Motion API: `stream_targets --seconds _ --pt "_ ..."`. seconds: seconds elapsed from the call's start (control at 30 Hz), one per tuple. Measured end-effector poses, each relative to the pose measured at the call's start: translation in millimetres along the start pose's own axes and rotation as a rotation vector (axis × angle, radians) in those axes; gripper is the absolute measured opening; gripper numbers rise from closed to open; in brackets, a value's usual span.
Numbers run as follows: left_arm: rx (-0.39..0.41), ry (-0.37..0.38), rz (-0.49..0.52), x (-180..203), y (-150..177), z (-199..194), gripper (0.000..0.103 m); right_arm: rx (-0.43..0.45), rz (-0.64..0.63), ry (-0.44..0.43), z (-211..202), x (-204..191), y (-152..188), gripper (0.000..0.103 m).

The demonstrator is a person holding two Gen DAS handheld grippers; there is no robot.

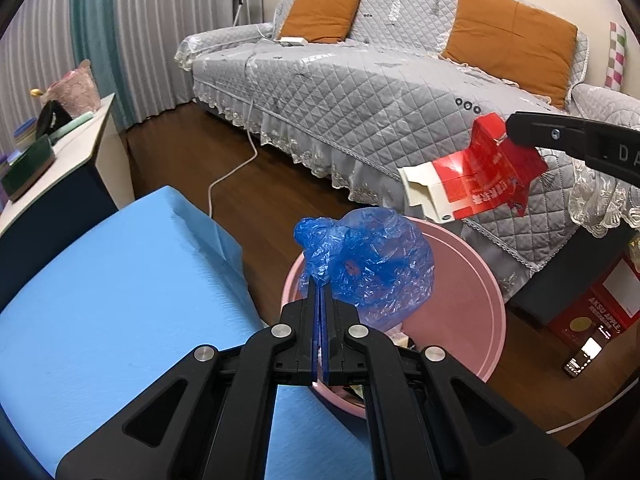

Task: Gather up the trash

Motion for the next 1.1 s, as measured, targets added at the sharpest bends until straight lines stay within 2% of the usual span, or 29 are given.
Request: stream_targets --seconds 0.1,0.13,0.17,0.2,0.23,0.3,0.37,0.4,0.43,0.67,0.8,0.93,1.1 --pt "-0.012 0.030 -0.003 6 0 2 0.003 -0.006 0.001 -0.006 2 0 1 0.002" --pt "-0.016 0.034 -0.002 8 0 3 0.013 -0.015 0.000 -0.015 4 -1 2 0.002" --pt "-0.015 0.032 -0.001 7 1 3 0.033 -0.026 -0.001 -0.023 6 -2 3 0.002" --pt "-0.006 0.027 -0.001 7 1 1 0.042 -0.040 -0.001 -0.027 9 -3 4 0.006" --pt "0.000 0.027 -0.004 6 0 -1 0.046 -0.051 0.000 -0.017 11 -3 6 0.007" --pt "-0.001 0.034 -0.015 3 1 -3 0.046 -0.055 0.019 -0.010 12 1 6 0.010" --pt "0.003 0.033 -0.021 0 1 -6 0.046 -0.050 0.042 -0.017 11 4 4 0.029" --pt "0.004 0.032 -0.022 -1 1 -7 0.046 -0.046 0.049 -0.013 10 6 4 0.043" --pt "0.008 0.030 -0.023 -3 1 -9 0.046 -0.040 0.051 -0.005 9 7 3 0.047" --pt "0.044 0.001 -0.065 -28 3 -41 0.046 -0.016 0.055 0.002 -4 8 3 0.049" --pt "0.072 -0.030 -0.097 -47 11 -71 0.047 0.014 0.052 0.014 -20 4 2 0.059" --pt "0.107 -0.073 -0.114 -65 21 -106 0.048 0.065 0.041 0.005 -46 -14 2 0.066" --pt "0.161 -0.140 -0.168 -93 44 -157 0.056 0.115 0.027 -0.035 -78 -56 14 0.072"
Point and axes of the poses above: each gripper's, at about its wrist camera, not at the fingertips, and z roughly the way its jaws point, x to its right, y to its underside, the point moved 6 cm from there along z, roughly the way its jaws point, and after that the axes turned 5 degrees about -y, right-handed, at the moved point
